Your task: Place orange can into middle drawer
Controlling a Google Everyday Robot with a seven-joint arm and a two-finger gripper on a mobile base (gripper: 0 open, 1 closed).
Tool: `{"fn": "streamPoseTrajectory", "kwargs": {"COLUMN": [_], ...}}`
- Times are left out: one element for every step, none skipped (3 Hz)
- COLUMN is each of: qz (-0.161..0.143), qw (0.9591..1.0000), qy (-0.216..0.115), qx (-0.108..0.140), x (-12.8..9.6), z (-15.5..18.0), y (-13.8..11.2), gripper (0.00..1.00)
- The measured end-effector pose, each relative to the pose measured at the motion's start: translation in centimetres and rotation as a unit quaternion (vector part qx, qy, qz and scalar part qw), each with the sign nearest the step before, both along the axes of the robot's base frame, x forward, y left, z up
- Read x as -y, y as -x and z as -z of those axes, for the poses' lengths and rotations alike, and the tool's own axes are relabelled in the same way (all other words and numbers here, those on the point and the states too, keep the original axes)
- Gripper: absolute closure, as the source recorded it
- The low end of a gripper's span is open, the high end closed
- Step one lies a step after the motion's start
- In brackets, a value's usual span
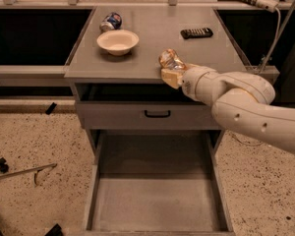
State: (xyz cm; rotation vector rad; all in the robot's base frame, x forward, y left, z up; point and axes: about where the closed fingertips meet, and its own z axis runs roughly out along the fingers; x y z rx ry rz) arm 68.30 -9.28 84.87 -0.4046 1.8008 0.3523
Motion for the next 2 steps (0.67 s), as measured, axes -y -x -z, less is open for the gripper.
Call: {"fn": "streamPoseTrajectory", "kwargs": {"qz": [-0.031, -0.025], "qw": [0.9989, 0.9977], "qy": [-0.034, -0.062], "qx": [-0.001, 0.009], "x": [1.4, 8.5], "z": [1.8, 1.4], "y": [3.9, 6.1], "gripper": [1.0, 1.0]}}
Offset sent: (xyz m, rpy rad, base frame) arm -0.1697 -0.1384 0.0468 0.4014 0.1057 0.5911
